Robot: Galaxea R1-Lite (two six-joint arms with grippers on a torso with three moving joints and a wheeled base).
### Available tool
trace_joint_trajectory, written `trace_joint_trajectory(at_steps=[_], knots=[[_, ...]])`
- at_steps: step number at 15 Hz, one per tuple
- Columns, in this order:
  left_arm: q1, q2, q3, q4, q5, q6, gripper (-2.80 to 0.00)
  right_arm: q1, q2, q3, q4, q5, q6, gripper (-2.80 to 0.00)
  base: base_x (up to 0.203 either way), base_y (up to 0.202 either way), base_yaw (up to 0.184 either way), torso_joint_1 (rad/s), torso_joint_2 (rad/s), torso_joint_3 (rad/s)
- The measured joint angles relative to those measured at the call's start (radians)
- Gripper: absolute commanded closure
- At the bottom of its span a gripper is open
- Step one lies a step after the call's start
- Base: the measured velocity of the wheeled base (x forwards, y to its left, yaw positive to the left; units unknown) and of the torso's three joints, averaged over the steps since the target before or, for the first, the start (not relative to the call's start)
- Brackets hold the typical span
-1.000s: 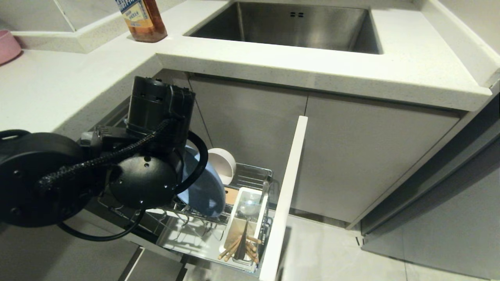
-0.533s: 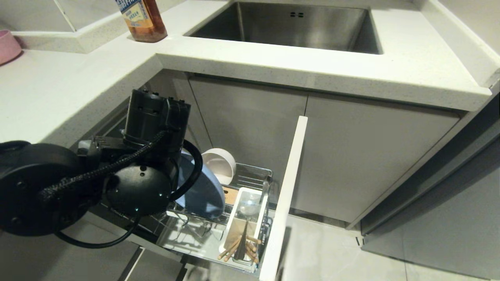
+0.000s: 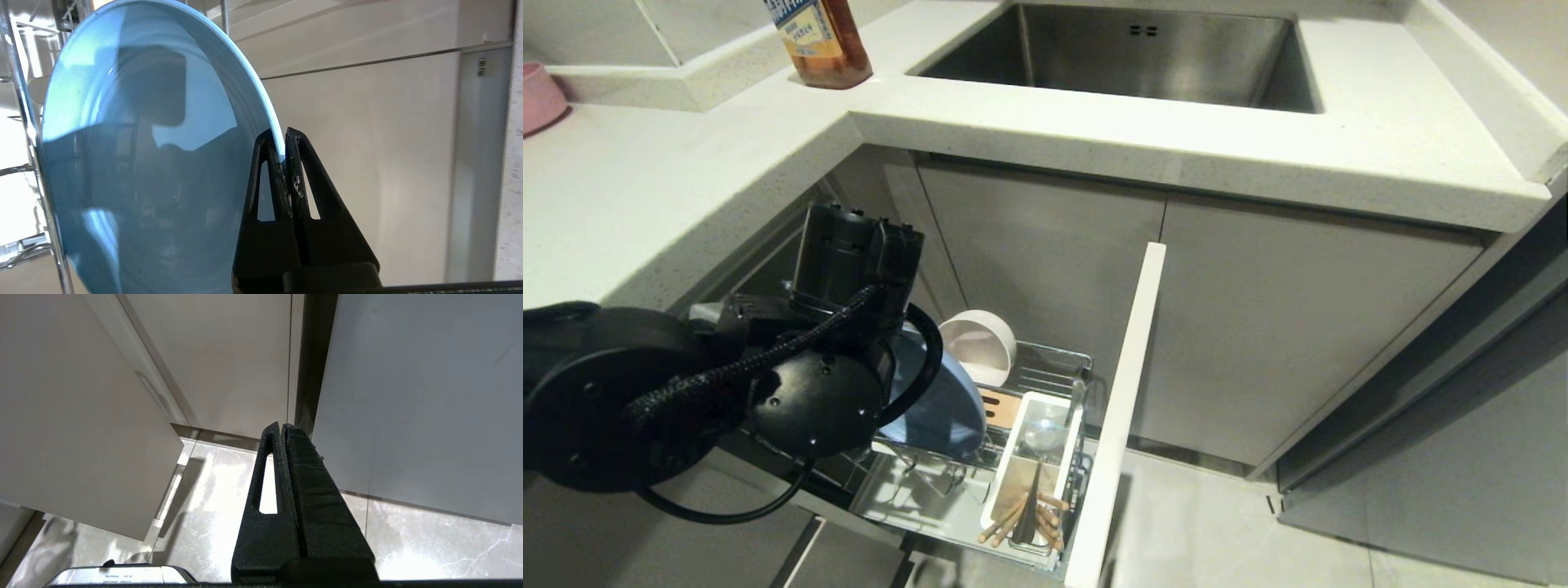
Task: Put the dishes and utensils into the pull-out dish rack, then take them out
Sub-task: Pick up the plate and place it in the cupboard
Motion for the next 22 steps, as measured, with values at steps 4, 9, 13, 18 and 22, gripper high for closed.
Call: trace_joint_trajectory(at_steps=[4,9,13,18,22], knots=[[0.002,0.016,0.003,0.003,-0.001,-0.01,0.0,0.0,0.0,0.0,0.0,0.0,0.0,0.0,0.0,0.0,0.0,0.0,0.0,0.0],[0.003,0.025,0.005,0.012,-0.008,-0.009,-2.8,0.0,0.0,0.0,0.0,0.0,0.0,0.0,0.0,0.0,0.0,0.0,0.0,0.0],[0.003,0.027,0.003,0.016,-0.007,-0.004,-2.8,0.0,0.0,0.0,0.0,0.0,0.0,0.0,0.0,0.0,0.0,0.0,0.0,0.0],[0.002,0.034,0.0,0.05,-0.009,-0.002,-2.8,0.0,0.0,0.0,0.0,0.0,0.0,0.0,0.0,0.0,0.0,0.0,0.0,0.0],[0.001,0.034,-0.001,0.052,-0.007,0.019,-2.8,0.0,0.0,0.0,0.0,0.0,0.0,0.0,0.0,0.0,0.0,0.0,0.0,0.0]])
